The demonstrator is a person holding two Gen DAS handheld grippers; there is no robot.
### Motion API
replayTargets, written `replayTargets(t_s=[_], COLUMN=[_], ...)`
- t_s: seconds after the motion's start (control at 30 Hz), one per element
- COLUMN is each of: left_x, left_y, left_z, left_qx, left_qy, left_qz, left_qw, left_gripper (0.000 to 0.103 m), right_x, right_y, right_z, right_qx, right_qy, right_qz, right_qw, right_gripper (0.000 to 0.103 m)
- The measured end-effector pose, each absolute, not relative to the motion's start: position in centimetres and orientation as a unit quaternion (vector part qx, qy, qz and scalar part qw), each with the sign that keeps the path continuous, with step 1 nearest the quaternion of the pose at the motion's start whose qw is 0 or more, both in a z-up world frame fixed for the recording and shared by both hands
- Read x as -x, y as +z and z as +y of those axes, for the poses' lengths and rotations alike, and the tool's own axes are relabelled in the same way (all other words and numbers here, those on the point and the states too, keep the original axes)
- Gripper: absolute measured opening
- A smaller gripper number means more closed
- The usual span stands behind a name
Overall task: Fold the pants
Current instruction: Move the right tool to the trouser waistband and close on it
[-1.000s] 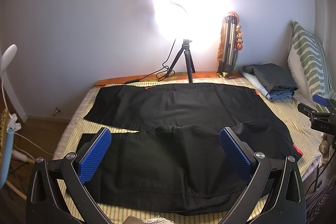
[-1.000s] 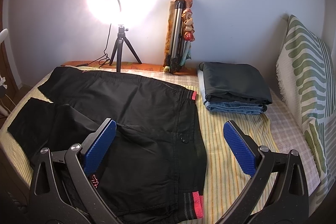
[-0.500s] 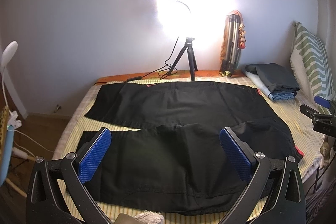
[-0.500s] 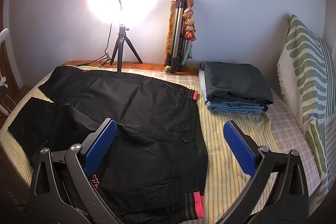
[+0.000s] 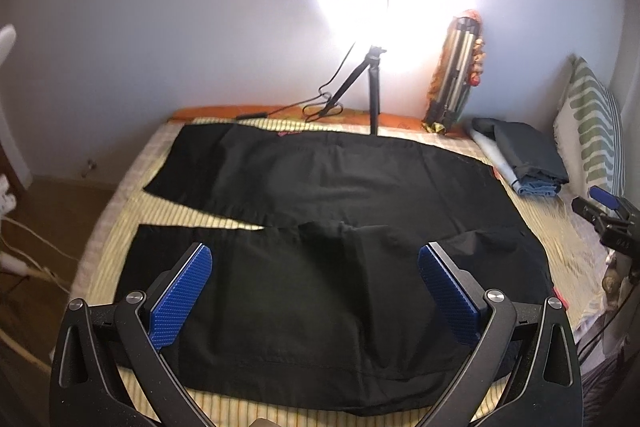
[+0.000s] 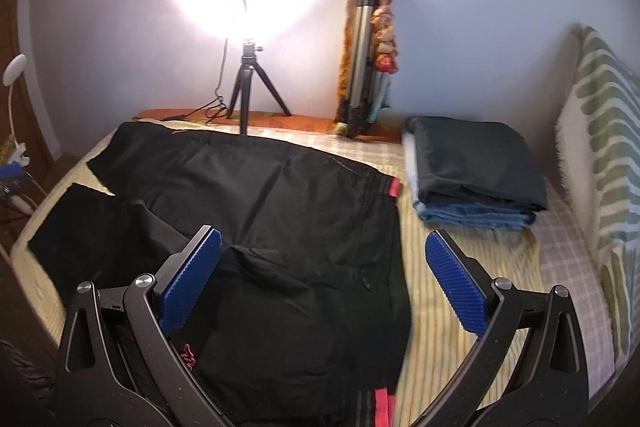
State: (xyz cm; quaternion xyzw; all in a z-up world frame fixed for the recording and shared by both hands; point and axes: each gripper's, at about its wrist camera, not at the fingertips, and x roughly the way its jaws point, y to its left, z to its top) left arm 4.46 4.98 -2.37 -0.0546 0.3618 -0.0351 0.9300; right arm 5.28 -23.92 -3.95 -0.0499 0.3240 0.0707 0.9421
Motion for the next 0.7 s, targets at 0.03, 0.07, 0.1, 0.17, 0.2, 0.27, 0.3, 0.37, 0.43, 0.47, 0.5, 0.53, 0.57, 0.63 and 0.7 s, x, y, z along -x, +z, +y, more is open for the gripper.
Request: replayTargets(t_s=[0.03,0.07,0.1,0.17,0.2,0.27,0.3,0.37,0.43,0.47,0.5,0.53,0.57,0.63,0.7], left_x=[-4.9,-5.3,-5.6,-6.5,-6.8,-7.4,-7.7,-8.6,-9.6,-10.2,-10.7,-11.2,-11.8,-12.8,-13.9], left_y=[-2.8,-3.2,-3.3,-3.7,-3.7,-3.5,-3.3,-3.0,-2.9,-2.9,-3.0,-3.1,-3.3,-3.7,-4.2], left_z=[5.5,5.9,6.2,6.7,6.8,6.9,7.0,7.4,7.8,8.1,8.2,8.4,8.6,8.9,9.3], left_qx=[0.064,0.07,0.071,0.061,0.053,0.035,0.029,0.023,0.023,0.024,0.025,0.026,0.028,0.031,0.035], left_qy=[-0.037,-0.038,-0.037,-0.027,-0.021,-0.014,-0.011,-0.007,-0.004,-0.003,-0.001,0.0,0.001,-0.001,-0.003], left_qz=[0.367,0.373,0.377,0.382,0.382,0.382,0.38,0.378,0.38,0.38,0.381,0.383,0.388,0.394,0.403], left_qw=[0.927,0.925,0.923,0.922,0.922,0.923,0.925,0.925,0.925,0.925,0.924,0.923,0.921,0.919,0.915], left_gripper=[0.103,0.103,0.102,0.101,0.101,0.101,0.101,0.101,0.101,0.101,0.101,0.101,0.101,0.101,0.101], right_x=[-5.8,-6.5,-7.6,-9.0,-10.1,-12.3,-13.1,-14.9,-16.7,-17.8,-18.5,-19.4,-20.4,-22.0,-23.9], right_y=[-3.8,-3.8,-3.7,-3.9,-4.1,-4.6,-4.9,-5.4,-5.9,-6.2,-6.4,-6.6,-6.9,-7.3,-7.8], right_z=[-23.7,-23.4,-22.9,-22.1,-21.6,-20.8,-20.4,-19.9,-19.4,-19.0,-18.8,-18.4,-18.0,-17.3,-16.6], right_qx=[0.054,0.061,0.073,0.09,0.099,0.111,0.115,0.122,0.127,0.132,0.137,0.145,0.157,0.175,0.189], right_qy=[0.078,0.088,0.102,0.117,0.125,0.135,0.137,0.146,0.161,0.171,0.178,0.183,0.19,0.197,0.208], right_qz=[0.324,0.326,0.328,0.332,0.336,0.347,0.35,0.354,0.356,0.357,0.358,0.36,0.363,0.367,0.377], right_qw=[0.941,0.939,0.936,0.932,0.928,0.922,0.919,0.916,0.912,0.909,0.906,0.903,0.899,0.892,0.882], right_gripper=[0.103,0.103,0.103,0.103,0.103,0.103,0.103,0.103,0.103,0.103,0.103,0.103,0.103,0.103,0.103])
